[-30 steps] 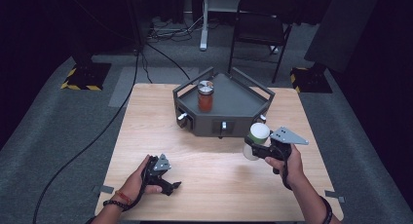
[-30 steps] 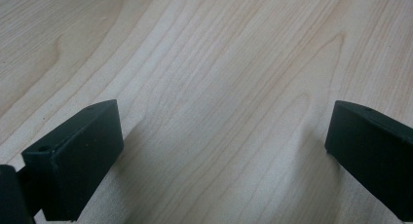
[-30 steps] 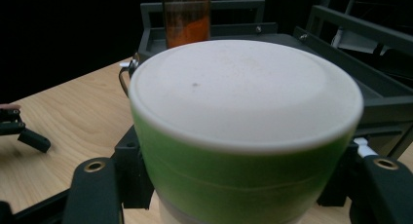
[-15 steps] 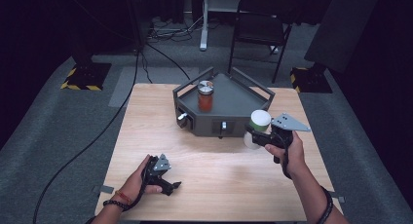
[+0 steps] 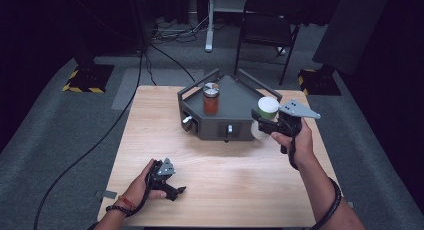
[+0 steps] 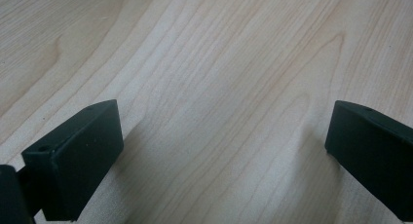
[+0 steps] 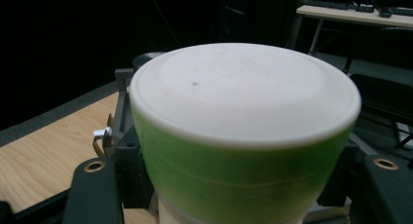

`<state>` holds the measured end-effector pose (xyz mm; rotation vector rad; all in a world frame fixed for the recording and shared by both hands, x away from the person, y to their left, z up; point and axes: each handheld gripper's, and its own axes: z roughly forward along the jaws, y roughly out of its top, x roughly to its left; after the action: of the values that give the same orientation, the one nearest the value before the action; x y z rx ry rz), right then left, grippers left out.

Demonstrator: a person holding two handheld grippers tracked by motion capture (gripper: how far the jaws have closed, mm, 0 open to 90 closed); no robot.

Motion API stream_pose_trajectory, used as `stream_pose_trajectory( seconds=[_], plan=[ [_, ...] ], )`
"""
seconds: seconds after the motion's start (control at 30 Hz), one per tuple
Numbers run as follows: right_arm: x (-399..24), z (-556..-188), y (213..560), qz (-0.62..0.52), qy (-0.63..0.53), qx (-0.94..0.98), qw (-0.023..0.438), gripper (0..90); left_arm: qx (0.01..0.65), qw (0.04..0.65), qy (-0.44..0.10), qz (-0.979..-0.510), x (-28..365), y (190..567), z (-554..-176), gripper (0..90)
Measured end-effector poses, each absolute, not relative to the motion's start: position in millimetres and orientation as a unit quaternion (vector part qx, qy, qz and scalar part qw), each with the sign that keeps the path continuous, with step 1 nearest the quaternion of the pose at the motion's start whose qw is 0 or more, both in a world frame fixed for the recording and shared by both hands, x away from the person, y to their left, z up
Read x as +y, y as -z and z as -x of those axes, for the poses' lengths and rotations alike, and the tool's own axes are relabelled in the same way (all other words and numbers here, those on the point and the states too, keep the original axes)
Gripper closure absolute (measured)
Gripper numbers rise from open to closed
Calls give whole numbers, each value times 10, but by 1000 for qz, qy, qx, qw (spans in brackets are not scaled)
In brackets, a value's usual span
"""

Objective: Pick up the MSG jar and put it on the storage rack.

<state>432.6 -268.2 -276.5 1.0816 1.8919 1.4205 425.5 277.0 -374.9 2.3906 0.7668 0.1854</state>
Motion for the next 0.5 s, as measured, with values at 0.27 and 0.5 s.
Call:
stream_pose_trajectory(
  seconds=[0.27,0.5],
  plan=[
    [-2602,-4463,2621,-400,-525,696,281,331,290,307,-70,-904,2770,3749,-4255,1],
    [-2562,-4567,2575,-404,-529,690,285,331,290,307,-70,-904,2769,3749,-4255,1]
  ],
)
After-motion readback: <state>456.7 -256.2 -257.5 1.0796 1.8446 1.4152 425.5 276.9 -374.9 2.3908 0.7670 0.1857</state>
